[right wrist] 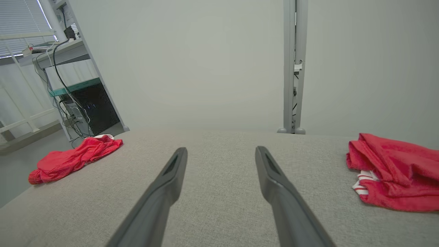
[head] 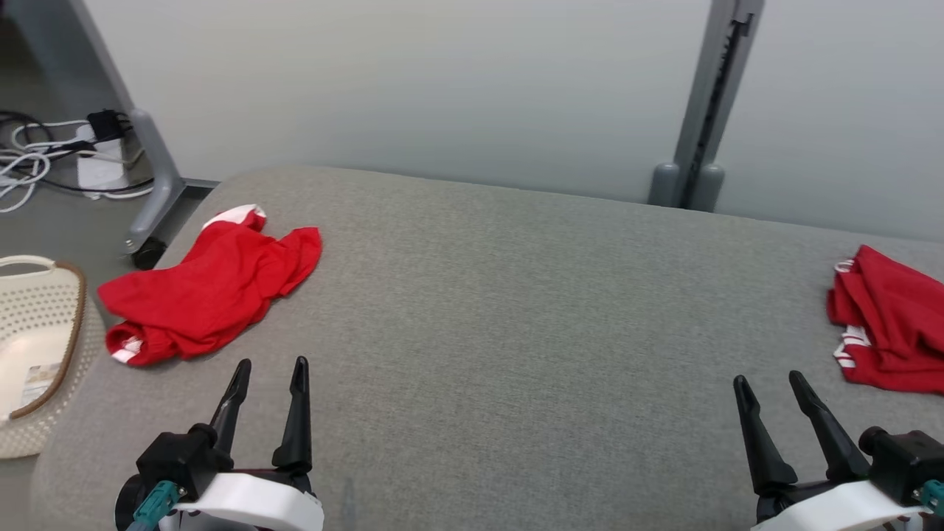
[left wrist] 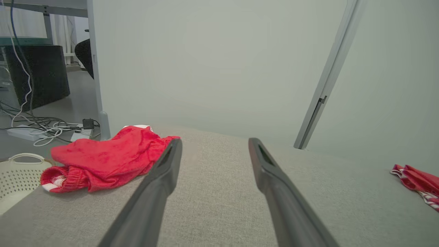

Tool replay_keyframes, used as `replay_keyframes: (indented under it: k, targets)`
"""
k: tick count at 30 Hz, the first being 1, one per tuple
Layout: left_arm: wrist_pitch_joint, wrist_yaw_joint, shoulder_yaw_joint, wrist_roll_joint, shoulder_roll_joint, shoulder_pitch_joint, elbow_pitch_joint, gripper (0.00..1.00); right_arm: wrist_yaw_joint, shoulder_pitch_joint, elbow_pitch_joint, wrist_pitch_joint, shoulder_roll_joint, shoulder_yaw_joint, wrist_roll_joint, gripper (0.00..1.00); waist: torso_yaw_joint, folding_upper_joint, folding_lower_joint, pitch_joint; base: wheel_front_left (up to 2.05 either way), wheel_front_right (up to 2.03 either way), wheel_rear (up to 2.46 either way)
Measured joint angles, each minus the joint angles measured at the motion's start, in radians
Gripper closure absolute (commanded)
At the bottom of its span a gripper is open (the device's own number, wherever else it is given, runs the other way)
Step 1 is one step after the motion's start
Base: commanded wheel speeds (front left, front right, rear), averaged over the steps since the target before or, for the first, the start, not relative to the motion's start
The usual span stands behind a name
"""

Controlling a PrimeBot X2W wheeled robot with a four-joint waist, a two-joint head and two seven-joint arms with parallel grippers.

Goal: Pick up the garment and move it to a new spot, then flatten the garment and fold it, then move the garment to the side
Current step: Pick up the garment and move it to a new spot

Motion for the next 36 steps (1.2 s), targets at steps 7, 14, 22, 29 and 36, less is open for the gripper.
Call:
replay_keyframes:
  k: [7,14,22,29,36]
  targets:
    - [0.009,0.013,0.007,-0.002,0.016,0.001,-0.009,0.00,0.000,-0.007,0.012,-0.006,0.003,0.024,0.002,0.00,0.125,0.0000,0.0001,0.002,0.00,0.00,0.00]
    - [0.019,0.019,0.012,-0.009,0.027,0.001,-0.026,0.00,0.000,-0.011,0.020,-0.006,0.004,0.031,0.003,0.00,0.194,0.0000,0.0000,0.007,0.00,0.00,0.00]
    - [0.126,0.062,0.044,-0.047,0.034,-0.071,-0.027,0.00,0.000,-0.042,0.007,-0.006,-0.007,0.018,0.000,0.00,0.193,0.0000,0.0001,0.048,0.00,0.00,0.00]
    - [0.347,0.084,0.085,-0.083,0.109,-0.281,0.016,0.00,0.000,-0.106,-0.035,0.013,-0.040,-0.014,-0.014,0.00,0.154,0.0000,0.0001,0.126,0.00,0.00,0.00]
    - [0.526,0.056,0.168,-0.186,0.201,-0.529,0.176,0.00,0.000,-0.193,-0.081,0.033,-0.059,-0.014,-0.030,0.00,0.090,0.0000,0.0000,0.237,0.00,0.00,0.00]
